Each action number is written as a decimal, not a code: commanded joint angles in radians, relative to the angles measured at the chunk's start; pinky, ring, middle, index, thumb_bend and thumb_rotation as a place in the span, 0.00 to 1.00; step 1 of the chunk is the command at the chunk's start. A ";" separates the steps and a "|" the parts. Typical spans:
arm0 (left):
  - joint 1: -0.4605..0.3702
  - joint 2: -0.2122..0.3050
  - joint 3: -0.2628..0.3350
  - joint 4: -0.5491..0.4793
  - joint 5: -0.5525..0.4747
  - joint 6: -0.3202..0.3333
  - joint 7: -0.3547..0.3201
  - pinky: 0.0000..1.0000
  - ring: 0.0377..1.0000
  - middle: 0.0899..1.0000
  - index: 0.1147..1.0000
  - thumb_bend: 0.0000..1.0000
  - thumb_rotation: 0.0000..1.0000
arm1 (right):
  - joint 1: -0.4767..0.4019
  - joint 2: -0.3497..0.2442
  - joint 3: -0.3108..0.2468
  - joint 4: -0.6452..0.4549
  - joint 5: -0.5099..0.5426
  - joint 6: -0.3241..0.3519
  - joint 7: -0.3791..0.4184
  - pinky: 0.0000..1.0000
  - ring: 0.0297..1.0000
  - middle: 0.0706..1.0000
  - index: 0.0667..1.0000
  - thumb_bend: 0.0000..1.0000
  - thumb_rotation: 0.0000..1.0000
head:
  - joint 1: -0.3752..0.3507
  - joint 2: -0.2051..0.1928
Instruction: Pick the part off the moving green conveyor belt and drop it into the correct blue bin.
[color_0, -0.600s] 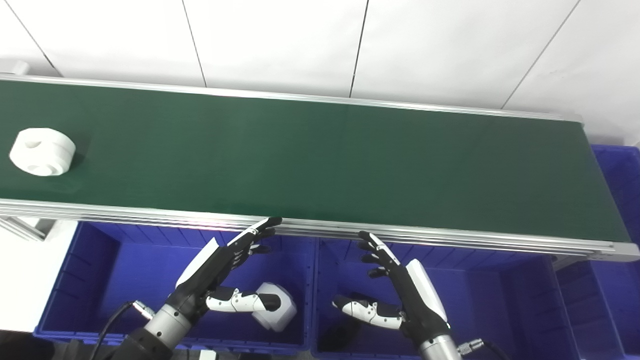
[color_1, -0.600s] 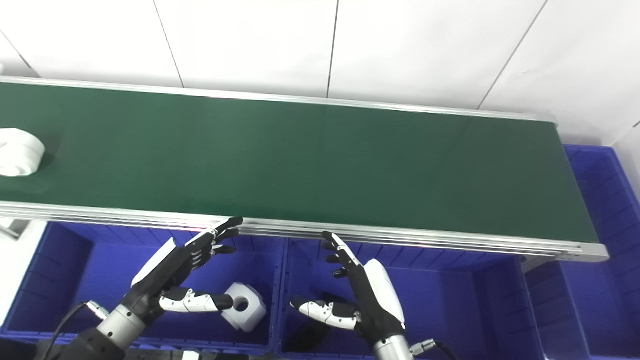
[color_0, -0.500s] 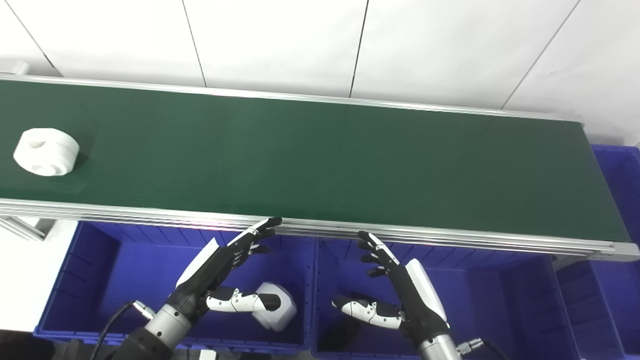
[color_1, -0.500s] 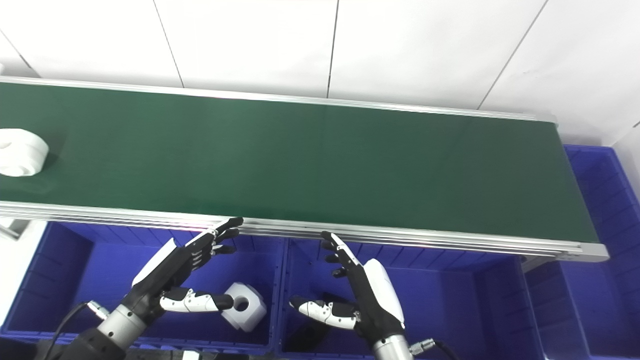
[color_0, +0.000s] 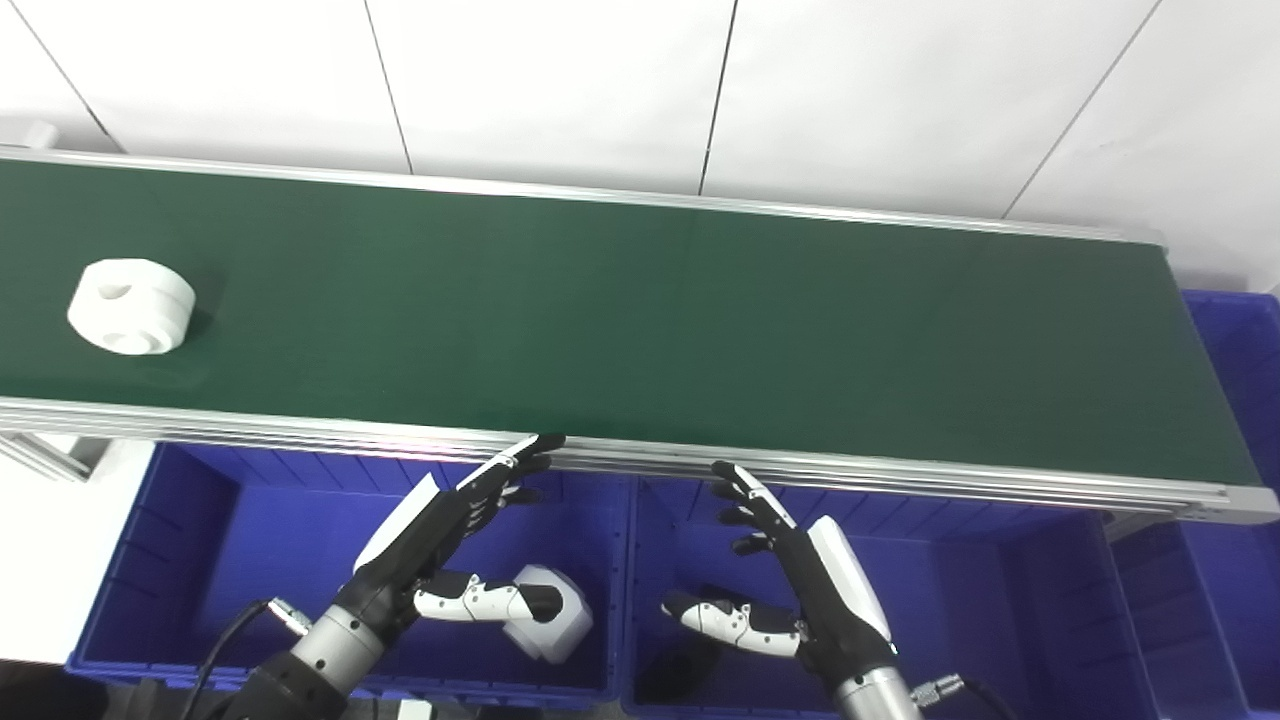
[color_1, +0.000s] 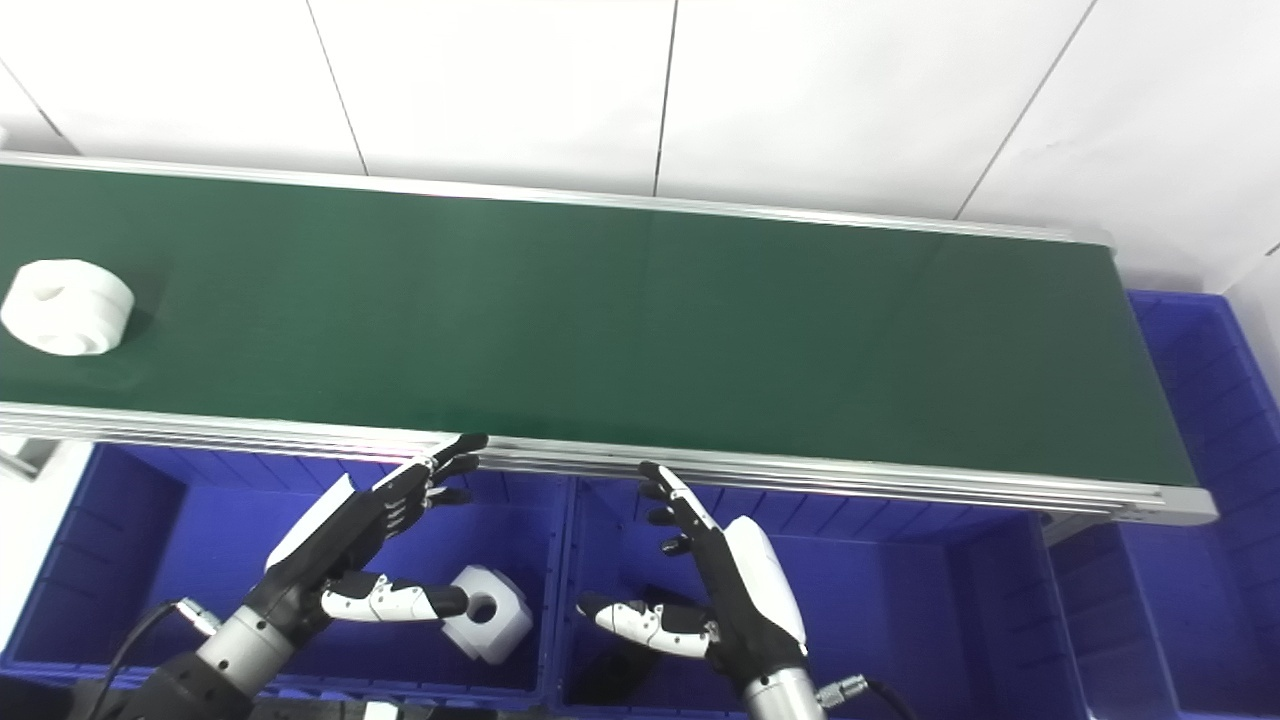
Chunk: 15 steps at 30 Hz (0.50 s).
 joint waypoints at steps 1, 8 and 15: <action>-0.004 0.004 0.000 -0.016 -0.015 -0.030 -0.004 0.85 0.95 0.98 0.92 0.66 0.45 | -0.008 0.005 0.004 -0.020 0.000 0.000 -0.001 0.70 0.81 0.86 0.92 0.61 0.32 | 0.002 -0.001; -0.001 0.004 0.001 -0.019 0.000 -0.033 0.001 0.84 0.94 0.98 0.92 0.66 0.46 | -0.007 0.004 0.002 -0.015 0.006 -0.005 -0.003 0.71 0.81 0.86 0.92 0.61 0.31 | 0.006 -0.008; 0.009 -0.012 -0.016 0.002 0.027 -0.049 0.009 0.84 0.93 0.97 0.92 0.68 0.46 | 0.005 -0.022 -0.006 0.000 0.031 -0.040 -0.009 0.71 0.82 0.86 0.93 0.60 0.28 | 0.186 -0.116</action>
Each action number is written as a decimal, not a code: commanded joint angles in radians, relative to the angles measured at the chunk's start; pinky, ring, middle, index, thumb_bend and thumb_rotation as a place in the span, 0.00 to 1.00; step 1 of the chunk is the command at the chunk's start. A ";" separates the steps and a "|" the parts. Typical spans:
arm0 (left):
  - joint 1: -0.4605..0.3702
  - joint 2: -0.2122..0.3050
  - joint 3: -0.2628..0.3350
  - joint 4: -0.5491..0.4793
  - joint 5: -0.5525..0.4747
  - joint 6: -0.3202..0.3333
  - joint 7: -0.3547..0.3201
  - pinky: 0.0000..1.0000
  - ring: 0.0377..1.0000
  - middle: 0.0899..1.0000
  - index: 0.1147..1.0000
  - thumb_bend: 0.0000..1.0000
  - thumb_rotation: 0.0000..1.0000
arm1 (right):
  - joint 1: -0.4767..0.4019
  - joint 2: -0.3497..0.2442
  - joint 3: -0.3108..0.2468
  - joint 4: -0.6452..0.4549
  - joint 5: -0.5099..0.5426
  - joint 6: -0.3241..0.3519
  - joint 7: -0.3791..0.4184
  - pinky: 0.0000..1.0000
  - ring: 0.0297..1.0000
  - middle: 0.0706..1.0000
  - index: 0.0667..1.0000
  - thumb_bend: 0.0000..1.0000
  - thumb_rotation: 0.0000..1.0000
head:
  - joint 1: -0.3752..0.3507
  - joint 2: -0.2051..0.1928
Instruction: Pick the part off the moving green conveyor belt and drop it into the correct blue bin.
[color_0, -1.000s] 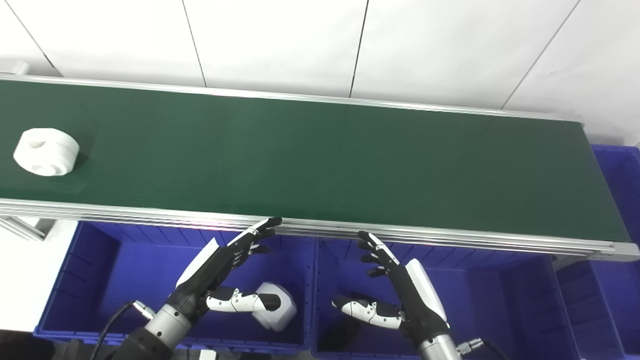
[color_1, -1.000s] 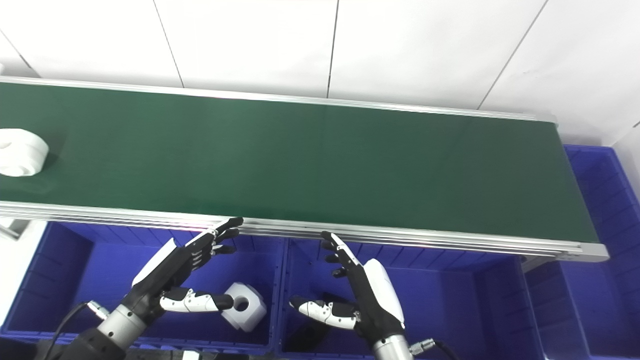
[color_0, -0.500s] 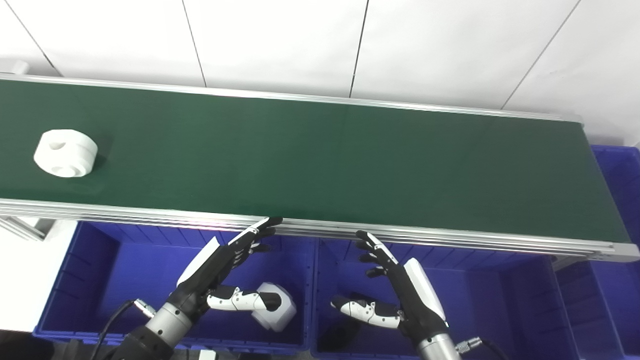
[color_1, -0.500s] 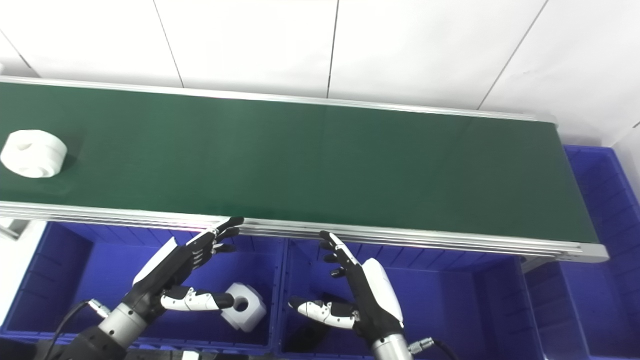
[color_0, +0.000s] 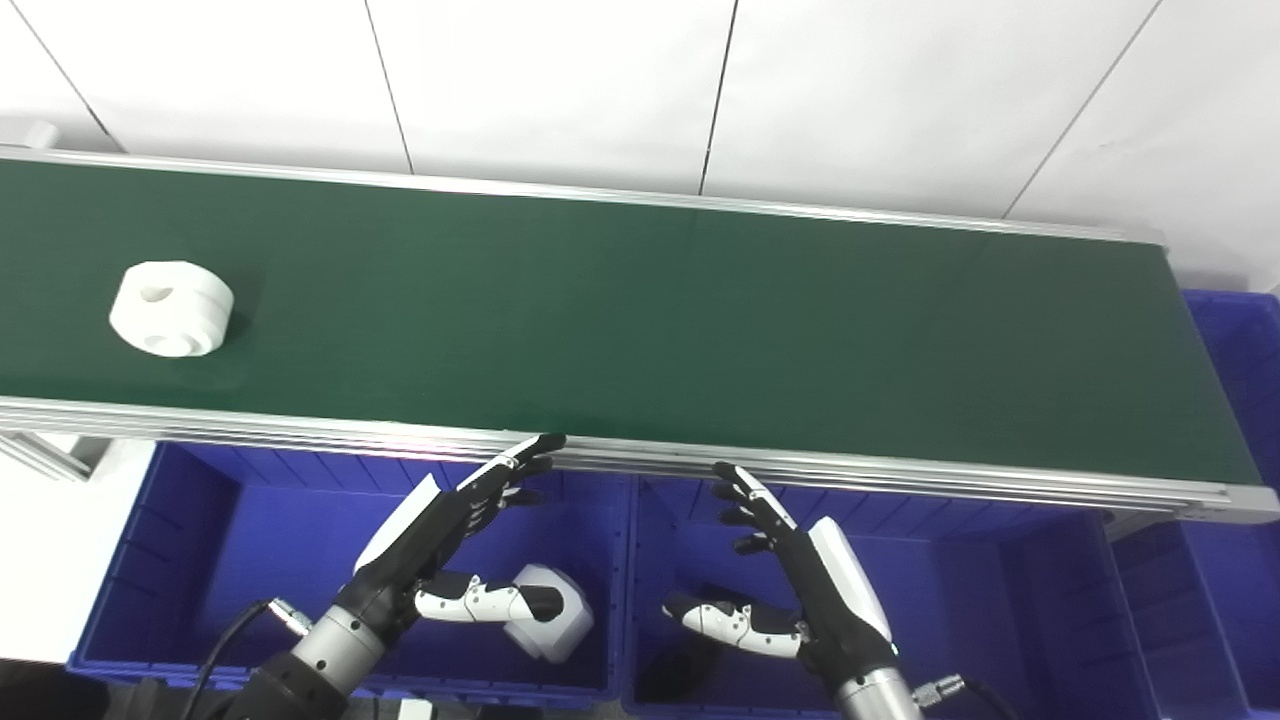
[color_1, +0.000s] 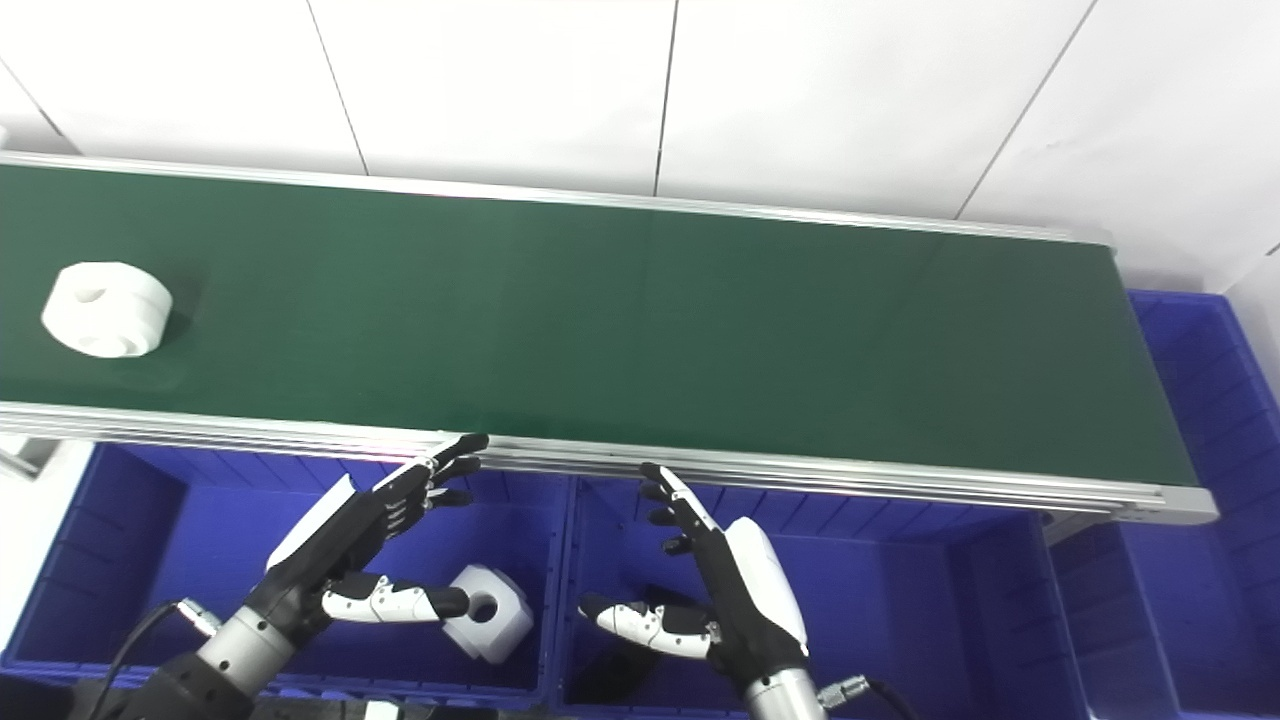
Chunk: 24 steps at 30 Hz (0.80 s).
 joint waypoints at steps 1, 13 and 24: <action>0.007 -0.013 -0.011 -0.001 0.014 -0.044 0.009 0.84 0.93 0.97 0.91 0.69 0.46 | 0.006 -0.011 -0.005 -0.006 0.017 -0.045 -0.011 0.71 0.82 0.86 0.93 0.59 0.27 | 0.009 -0.005; 0.006 -0.054 -0.043 0.054 0.064 -0.076 0.026 0.89 0.95 0.98 0.91 0.70 0.42 | 0.011 -0.052 -0.017 0.048 0.055 -0.132 -0.054 0.68 0.80 0.85 0.91 0.58 0.14 | 0.134 -0.117; -0.007 -0.056 -0.042 0.104 0.073 -0.131 0.033 0.89 0.95 0.96 0.90 0.70 0.39 | 0.003 -0.052 -0.015 0.082 0.063 -0.143 -0.056 0.68 0.80 0.85 0.91 0.59 0.12 | 0.142 -0.187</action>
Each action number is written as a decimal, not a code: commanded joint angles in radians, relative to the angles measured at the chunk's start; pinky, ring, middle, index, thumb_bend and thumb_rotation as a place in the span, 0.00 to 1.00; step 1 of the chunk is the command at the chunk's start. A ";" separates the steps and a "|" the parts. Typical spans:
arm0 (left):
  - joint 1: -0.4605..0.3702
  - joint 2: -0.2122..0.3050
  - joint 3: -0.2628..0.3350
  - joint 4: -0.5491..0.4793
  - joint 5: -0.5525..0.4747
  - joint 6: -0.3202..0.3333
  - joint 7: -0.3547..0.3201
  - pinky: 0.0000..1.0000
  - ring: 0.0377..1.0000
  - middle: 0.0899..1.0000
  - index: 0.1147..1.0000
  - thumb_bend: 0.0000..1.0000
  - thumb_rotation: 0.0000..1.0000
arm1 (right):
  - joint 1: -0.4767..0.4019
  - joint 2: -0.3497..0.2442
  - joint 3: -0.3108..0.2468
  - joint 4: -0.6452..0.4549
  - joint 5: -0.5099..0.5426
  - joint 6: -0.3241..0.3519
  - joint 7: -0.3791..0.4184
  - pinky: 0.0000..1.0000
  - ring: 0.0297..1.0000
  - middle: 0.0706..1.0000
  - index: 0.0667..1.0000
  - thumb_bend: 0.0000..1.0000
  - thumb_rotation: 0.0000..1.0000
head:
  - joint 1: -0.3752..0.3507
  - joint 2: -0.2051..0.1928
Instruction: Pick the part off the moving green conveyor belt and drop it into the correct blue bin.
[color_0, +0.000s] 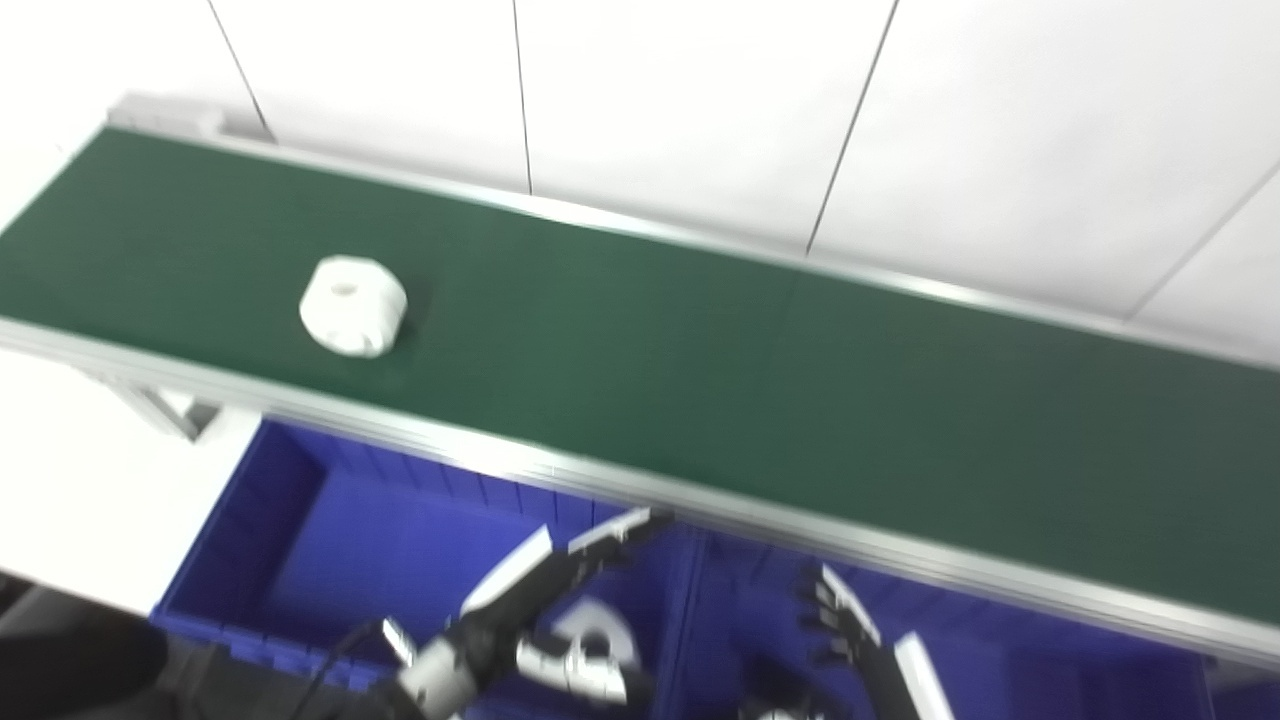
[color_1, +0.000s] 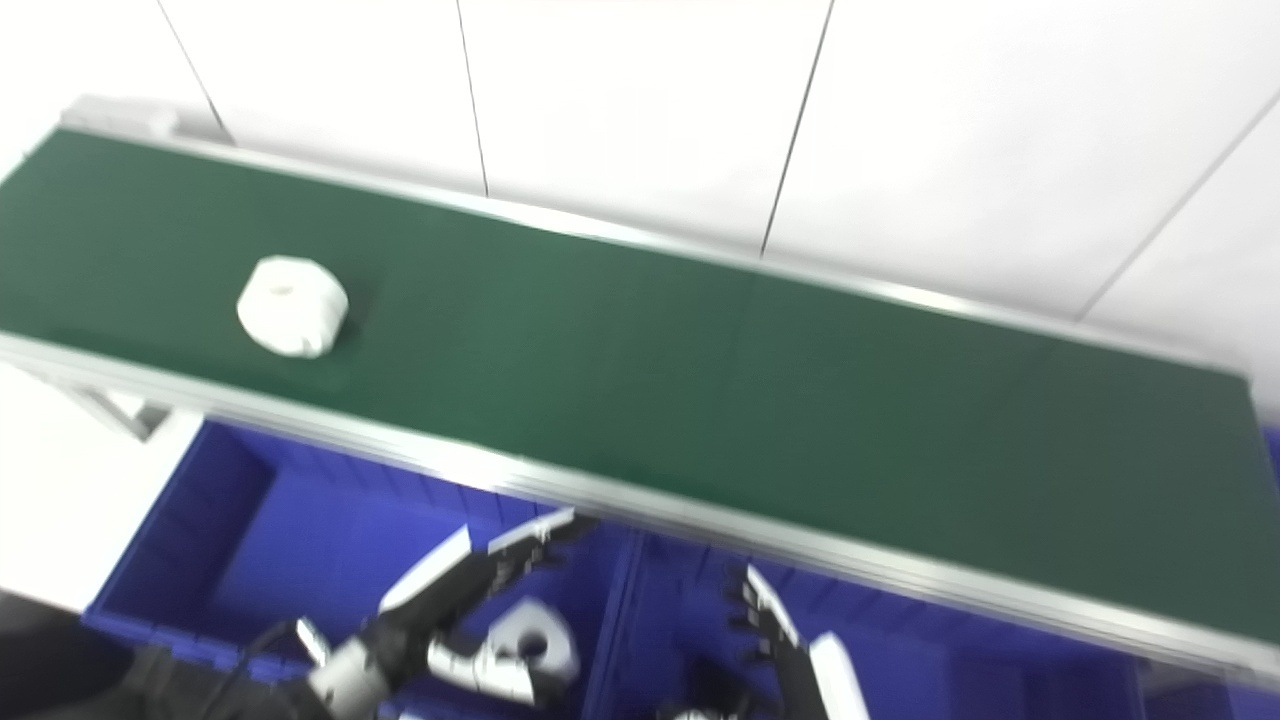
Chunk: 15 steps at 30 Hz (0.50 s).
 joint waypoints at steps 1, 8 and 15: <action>-0.009 0.003 0.003 -0.008 -0.001 -0.061 0.016 0.89 0.95 0.96 0.90 0.71 0.40 | -0.010 0.003 -0.001 -0.014 0.013 -0.057 -0.012 0.69 0.80 0.85 0.91 0.59 0.11 | 0.003 -0.005; -0.024 0.010 0.031 -0.031 -0.021 -0.093 0.021 0.90 0.95 0.96 0.89 0.73 0.41 | -0.024 0.008 0.005 0.025 0.007 -0.080 -0.033 0.68 0.79 0.84 0.91 0.60 0.11 | -0.001 -0.019; -0.056 0.034 0.093 -0.113 -0.087 -0.074 0.019 0.87 0.95 0.96 0.88 0.75 0.42 | -0.033 0.027 0.008 0.043 0.004 -0.082 -0.052 0.67 0.78 0.84 0.90 0.61 0.10 | -0.004 -0.025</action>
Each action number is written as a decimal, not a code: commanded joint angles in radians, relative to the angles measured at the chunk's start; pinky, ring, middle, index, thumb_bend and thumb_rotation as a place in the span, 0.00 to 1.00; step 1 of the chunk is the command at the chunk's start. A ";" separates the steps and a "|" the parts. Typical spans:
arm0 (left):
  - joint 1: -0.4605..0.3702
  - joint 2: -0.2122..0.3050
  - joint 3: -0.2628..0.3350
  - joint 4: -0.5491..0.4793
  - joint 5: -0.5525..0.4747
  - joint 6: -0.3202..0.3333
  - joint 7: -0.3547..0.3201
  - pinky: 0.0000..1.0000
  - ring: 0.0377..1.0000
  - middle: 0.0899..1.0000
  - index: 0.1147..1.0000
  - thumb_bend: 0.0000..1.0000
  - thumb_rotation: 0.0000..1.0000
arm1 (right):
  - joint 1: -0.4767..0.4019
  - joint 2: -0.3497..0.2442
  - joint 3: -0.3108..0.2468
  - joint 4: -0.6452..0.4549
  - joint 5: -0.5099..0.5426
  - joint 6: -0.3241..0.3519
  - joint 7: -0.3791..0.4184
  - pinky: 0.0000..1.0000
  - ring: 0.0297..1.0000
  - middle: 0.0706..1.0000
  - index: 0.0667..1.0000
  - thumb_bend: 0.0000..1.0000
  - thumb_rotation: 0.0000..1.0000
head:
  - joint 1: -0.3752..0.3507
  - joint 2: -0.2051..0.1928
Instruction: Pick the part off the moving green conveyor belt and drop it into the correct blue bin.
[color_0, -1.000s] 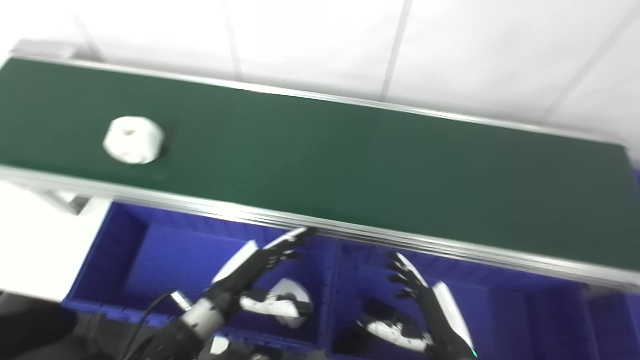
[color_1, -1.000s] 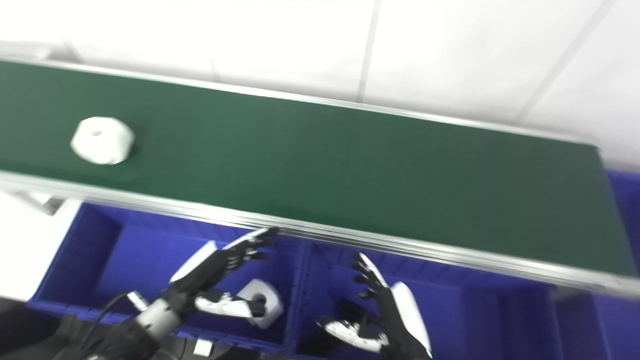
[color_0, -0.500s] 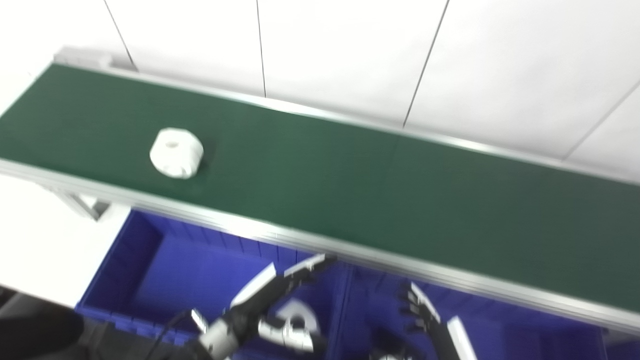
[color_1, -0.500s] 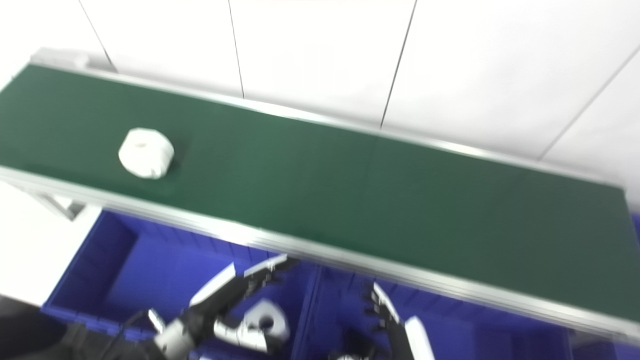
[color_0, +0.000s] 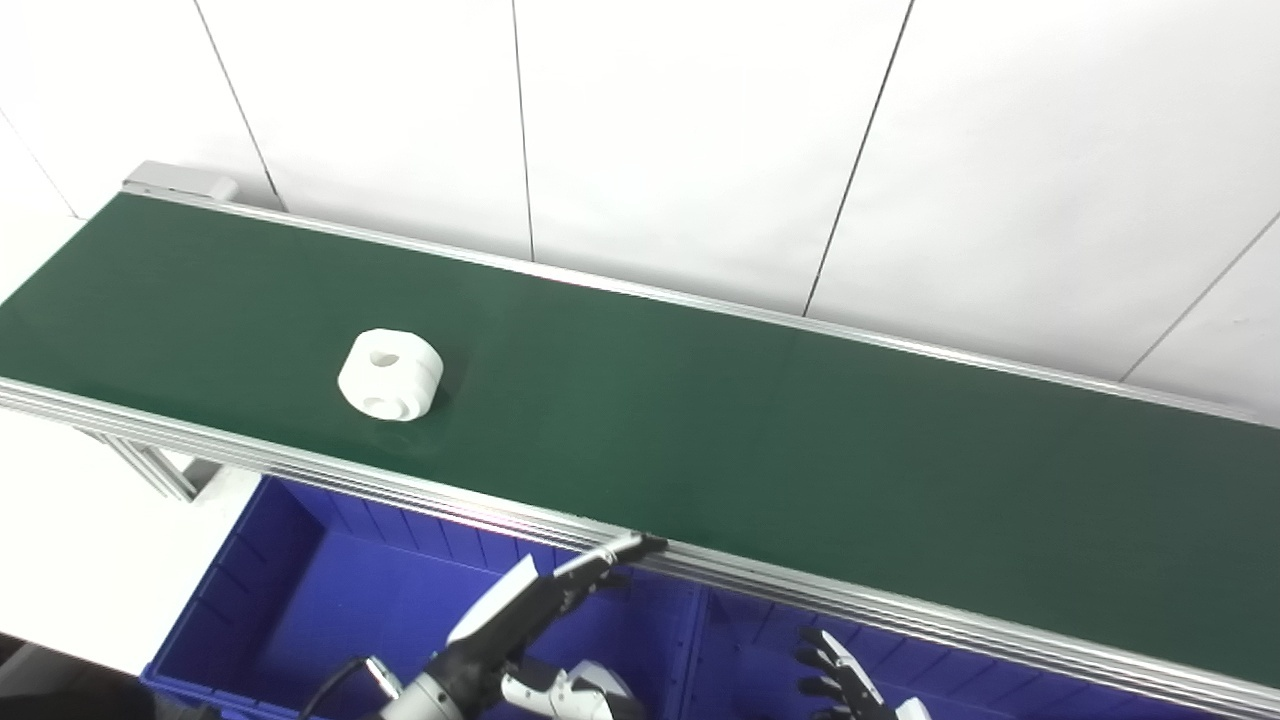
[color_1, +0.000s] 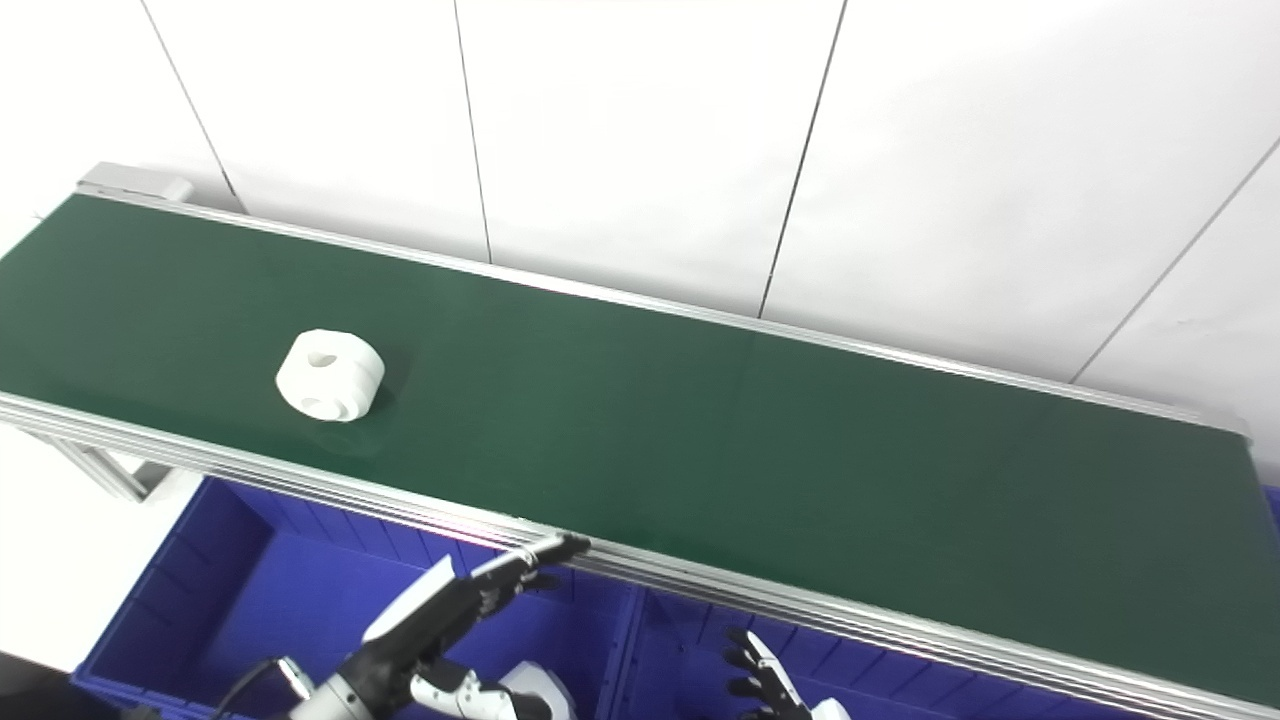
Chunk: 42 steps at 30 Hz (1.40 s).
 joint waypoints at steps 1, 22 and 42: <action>-0.027 0.029 0.032 -0.066 -0.020 -0.003 0.011 0.89 0.96 0.97 0.89 0.75 0.42 | -0.010 0.014 0.001 -0.007 0.005 -0.053 -0.022 0.66 0.78 0.84 0.90 0.62 0.09 | 0.007 0.000; -0.365 0.269 0.265 0.057 0.172 0.112 0.055 0.93 0.97 0.98 0.92 0.63 0.21 | -0.074 0.029 0.024 0.096 -0.039 -0.143 -0.093 0.58 0.73 0.79 0.87 0.66 0.09 | 0.016 -0.027; -0.526 0.345 0.157 0.347 0.427 0.196 0.096 0.95 0.93 0.96 0.86 0.78 0.04 | -0.101 0.038 0.021 0.142 -0.035 -0.192 -0.111 0.57 0.73 0.78 0.87 0.67 0.08 | 0.019 -0.036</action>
